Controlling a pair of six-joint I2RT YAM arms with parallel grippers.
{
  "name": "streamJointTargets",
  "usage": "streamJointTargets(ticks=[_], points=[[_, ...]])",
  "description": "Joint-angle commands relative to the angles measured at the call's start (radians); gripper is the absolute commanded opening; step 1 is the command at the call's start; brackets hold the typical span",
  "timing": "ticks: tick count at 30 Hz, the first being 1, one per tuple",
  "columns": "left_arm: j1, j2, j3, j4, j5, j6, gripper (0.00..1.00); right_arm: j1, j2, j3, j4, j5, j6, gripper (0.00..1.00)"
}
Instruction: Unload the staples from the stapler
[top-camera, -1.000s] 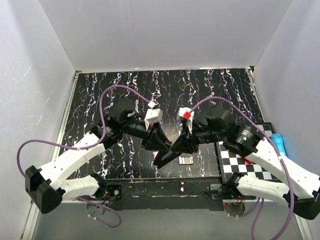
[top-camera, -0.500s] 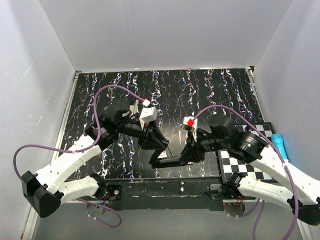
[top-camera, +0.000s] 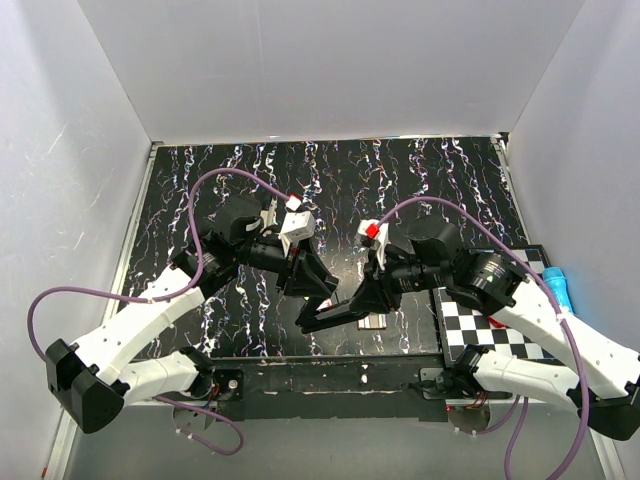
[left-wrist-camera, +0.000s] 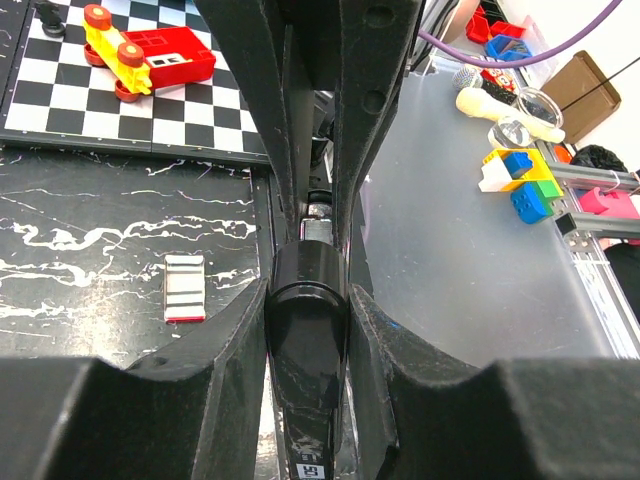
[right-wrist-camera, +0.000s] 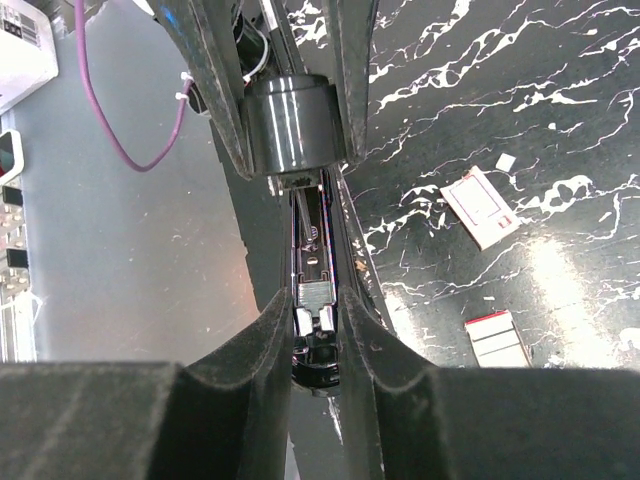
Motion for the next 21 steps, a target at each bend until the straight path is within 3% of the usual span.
streamJointTargets(ticks=[1, 10, 21], points=[[0.010, -0.009, 0.036, 0.085, -0.008, 0.008, 0.00, 0.008, 0.009, 0.062, 0.006, 0.018, 0.043, 0.28], [0.009, 0.001, 0.042, 0.071, -0.015, 0.011, 0.00, 0.008, 0.012, 0.115, -0.026, 0.024, 0.029, 0.41], [0.009, 0.012, 0.041, 0.071, -0.031, 0.010, 0.00, 0.008, 0.004, 0.201, -0.085, 0.116, 0.006, 0.46]])
